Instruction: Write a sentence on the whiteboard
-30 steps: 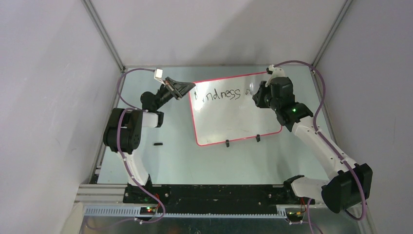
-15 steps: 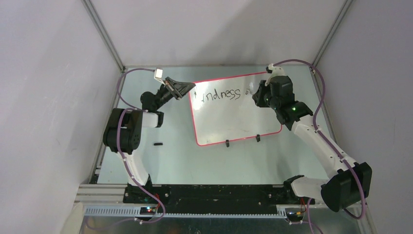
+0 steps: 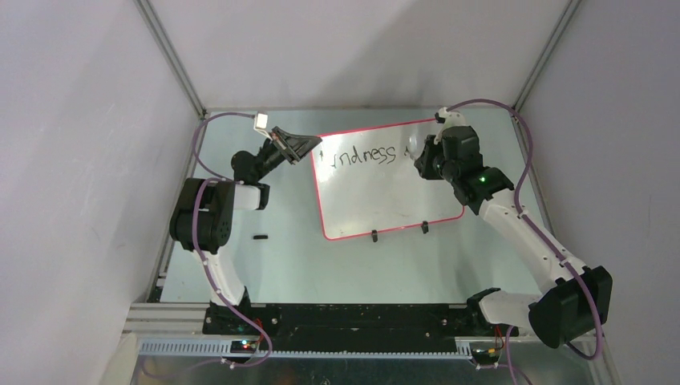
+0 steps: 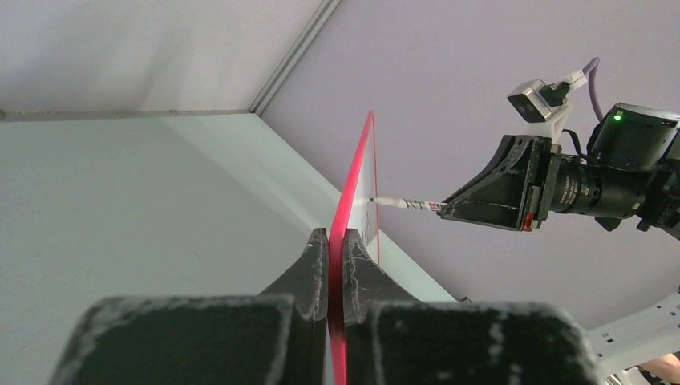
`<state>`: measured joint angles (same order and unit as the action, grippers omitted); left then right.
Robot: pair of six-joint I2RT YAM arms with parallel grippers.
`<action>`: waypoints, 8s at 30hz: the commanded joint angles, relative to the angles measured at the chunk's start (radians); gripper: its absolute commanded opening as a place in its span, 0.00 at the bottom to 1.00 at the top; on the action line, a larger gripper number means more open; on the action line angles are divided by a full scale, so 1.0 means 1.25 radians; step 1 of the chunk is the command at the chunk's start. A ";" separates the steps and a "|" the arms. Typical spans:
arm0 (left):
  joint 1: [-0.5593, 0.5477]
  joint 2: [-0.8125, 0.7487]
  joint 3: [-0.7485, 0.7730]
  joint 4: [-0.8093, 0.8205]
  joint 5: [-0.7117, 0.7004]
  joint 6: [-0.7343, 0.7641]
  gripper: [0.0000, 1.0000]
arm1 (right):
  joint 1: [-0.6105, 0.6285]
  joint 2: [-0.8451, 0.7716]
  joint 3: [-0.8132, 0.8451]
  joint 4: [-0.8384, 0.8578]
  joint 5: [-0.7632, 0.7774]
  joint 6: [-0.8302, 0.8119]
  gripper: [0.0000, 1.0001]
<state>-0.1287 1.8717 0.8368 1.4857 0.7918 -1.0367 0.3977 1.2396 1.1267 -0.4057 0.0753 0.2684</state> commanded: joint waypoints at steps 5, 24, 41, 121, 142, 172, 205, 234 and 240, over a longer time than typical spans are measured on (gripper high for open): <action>0.001 -0.037 -0.008 0.034 -0.003 0.066 0.00 | 0.004 0.007 0.030 -0.044 0.010 -0.008 0.00; 0.003 -0.035 -0.006 0.034 -0.003 0.066 0.00 | -0.031 -0.163 0.025 0.040 -0.097 0.011 0.00; 0.005 -0.035 -0.007 0.034 -0.002 0.066 0.00 | 0.010 -0.130 -0.004 0.079 -0.083 -0.032 0.00; 0.004 -0.042 -0.010 0.034 -0.001 0.070 0.00 | -0.022 0.027 0.065 0.000 0.044 -0.040 0.00; 0.005 -0.043 -0.012 0.034 0.000 0.071 0.00 | 0.012 0.038 0.065 -0.058 0.058 -0.057 0.00; 0.004 -0.044 -0.012 0.034 -0.001 0.072 0.00 | 0.006 0.027 0.093 -0.074 0.060 -0.064 0.00; 0.004 -0.043 -0.011 0.034 0.001 0.071 0.00 | 0.004 0.044 0.125 -0.066 0.048 -0.063 0.00; 0.004 -0.043 -0.012 0.034 0.002 0.072 0.00 | -0.005 0.056 0.126 -0.082 0.085 -0.051 0.00; 0.005 -0.044 -0.012 0.034 0.000 0.072 0.00 | 0.001 0.056 0.126 -0.114 0.085 -0.055 0.00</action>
<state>-0.1280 1.8645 0.8303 1.4822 0.7887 -1.0275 0.3969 1.3018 1.2423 -0.5087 0.1619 0.2081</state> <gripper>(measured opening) 0.045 0.148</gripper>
